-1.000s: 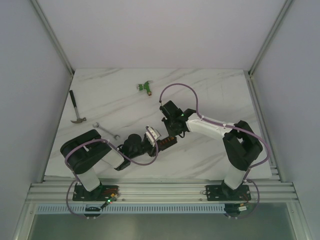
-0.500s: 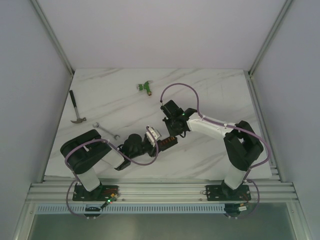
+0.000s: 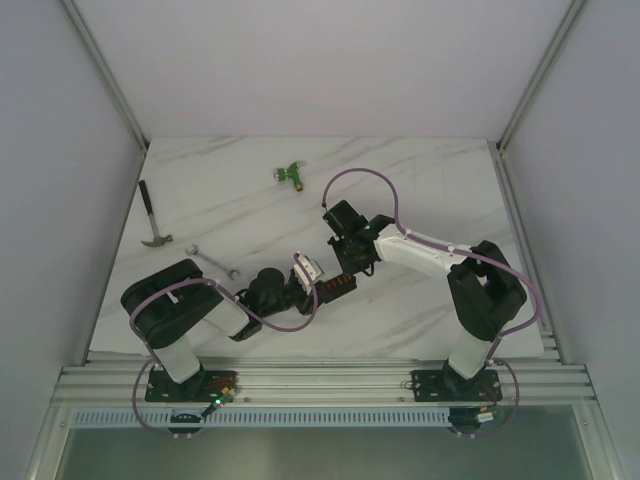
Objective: Snap on the fuse box
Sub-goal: Install the fuse at the fuse box base.
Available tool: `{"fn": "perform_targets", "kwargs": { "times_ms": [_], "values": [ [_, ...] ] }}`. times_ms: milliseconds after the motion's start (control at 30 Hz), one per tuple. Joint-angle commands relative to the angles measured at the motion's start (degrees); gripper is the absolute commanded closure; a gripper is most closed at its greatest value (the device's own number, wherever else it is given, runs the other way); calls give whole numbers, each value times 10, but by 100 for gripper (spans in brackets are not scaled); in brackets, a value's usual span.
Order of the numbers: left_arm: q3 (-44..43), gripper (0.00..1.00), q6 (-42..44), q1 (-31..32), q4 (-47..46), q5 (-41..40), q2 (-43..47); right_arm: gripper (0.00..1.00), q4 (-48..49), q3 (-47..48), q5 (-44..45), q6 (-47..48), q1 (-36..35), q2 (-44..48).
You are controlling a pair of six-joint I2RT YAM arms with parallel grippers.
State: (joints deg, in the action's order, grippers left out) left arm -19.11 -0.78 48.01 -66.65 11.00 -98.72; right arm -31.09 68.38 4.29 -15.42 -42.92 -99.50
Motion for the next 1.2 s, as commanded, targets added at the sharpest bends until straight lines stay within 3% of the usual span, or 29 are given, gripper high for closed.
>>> {"fn": "perform_targets", "kwargs": {
  "times_ms": [0, 333, 967, 1167],
  "values": [
    [3, 54, 2, 0, 42, 12, -2, 79, -29, 5, 3, -3, -5, -12],
    [3, 54, 4, 0, 44, 18, -3, 100, -44, 20, 1, 11, -5, -4],
    [-9, 54, 40, 1, 91, 35, 8, 100, -81, 51, -111, 45, 27, -25],
    [-10, 54, 49, 0, 99, 43, 13, 100, -86, 52, -111, 52, 34, -29]
  ]
}}
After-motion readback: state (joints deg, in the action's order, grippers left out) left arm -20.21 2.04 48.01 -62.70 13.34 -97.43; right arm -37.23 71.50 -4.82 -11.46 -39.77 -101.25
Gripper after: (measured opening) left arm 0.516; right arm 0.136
